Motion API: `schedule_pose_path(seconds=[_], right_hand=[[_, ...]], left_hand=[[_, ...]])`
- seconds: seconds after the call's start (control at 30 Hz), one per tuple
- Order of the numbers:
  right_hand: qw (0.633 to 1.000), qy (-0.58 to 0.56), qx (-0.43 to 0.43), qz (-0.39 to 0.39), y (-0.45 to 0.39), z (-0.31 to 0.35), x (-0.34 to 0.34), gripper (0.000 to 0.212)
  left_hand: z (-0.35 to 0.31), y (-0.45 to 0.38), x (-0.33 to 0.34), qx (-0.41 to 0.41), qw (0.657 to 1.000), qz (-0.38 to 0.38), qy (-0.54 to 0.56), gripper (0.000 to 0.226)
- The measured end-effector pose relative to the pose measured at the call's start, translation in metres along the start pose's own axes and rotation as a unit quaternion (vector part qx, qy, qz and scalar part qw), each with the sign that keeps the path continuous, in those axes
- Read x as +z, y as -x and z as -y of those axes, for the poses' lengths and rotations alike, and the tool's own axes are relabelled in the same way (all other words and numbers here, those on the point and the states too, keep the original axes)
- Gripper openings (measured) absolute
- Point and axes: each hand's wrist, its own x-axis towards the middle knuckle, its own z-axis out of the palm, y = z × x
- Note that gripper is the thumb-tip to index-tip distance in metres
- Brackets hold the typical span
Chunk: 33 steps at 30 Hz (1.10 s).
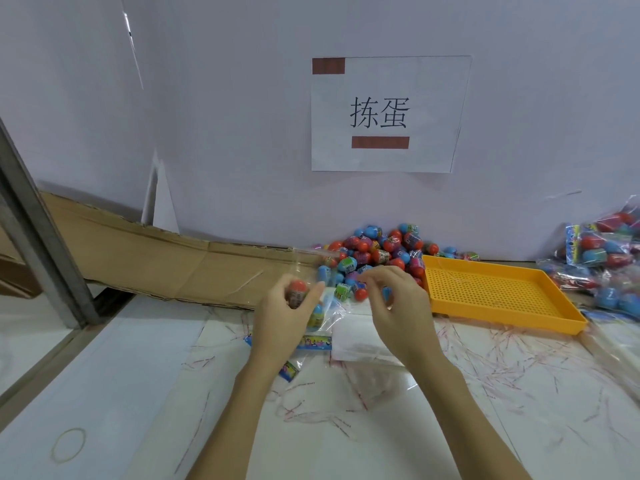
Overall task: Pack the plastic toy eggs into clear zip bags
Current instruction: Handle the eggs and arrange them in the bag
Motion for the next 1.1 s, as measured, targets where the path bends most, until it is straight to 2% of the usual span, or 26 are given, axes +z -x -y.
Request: schedule_pose_path(seconds=[0.07, 0.2, 0.37, 0.43, 0.6, 0.77, 0.87, 1.1], right_hand=[[0.995, 0.082, 0.04, 0.025, -0.001, -0.018, -0.001, 0.022], [0.962, 0.215, 0.113, 0.124, 0.001, -0.044, -0.001, 0.03], [0.957, 0.235, 0.129, 0.113, 0.0, -0.046, 0.0, 0.031], [0.968, 0.201, 0.12, 0.094, 0.001, -0.041, 0.001, 0.027], [0.994, 0.034, 0.095, 0.039, -0.002, -0.021, 0.001, 0.014], [0.994, -0.068, 0.082, 0.009, 0.0, -0.008, 0.005, 0.019], [0.995, -0.082, 0.065, -0.002, 0.0, -0.004, 0.006, 0.032], [0.994, -0.085, 0.035, -0.057, 0.0, 0.011, 0.003, 0.026]], left_hand=[[0.003, -0.002, 0.0, -0.009, 1.0, -0.019, 0.001, 0.042], [0.004, -0.004, 0.0, -0.038, 0.999, -0.013, -0.002, 0.044], [0.0, -0.002, -0.001, -0.052, 0.998, 0.024, 0.032, 0.033], [-0.002, -0.002, 0.0, -0.051, 0.997, 0.038, 0.043, 0.032], [-0.007, 0.002, -0.001, -0.025, 0.998, 0.048, 0.019, 0.038], [-0.011, 0.005, -0.001, -0.013, 0.998, 0.061, -0.001, 0.051], [-0.009, 0.005, 0.0, -0.006, 0.998, 0.066, -0.007, 0.05], [-0.005, 0.003, 0.003, 0.005, 0.998, 0.068, -0.011, 0.048]])
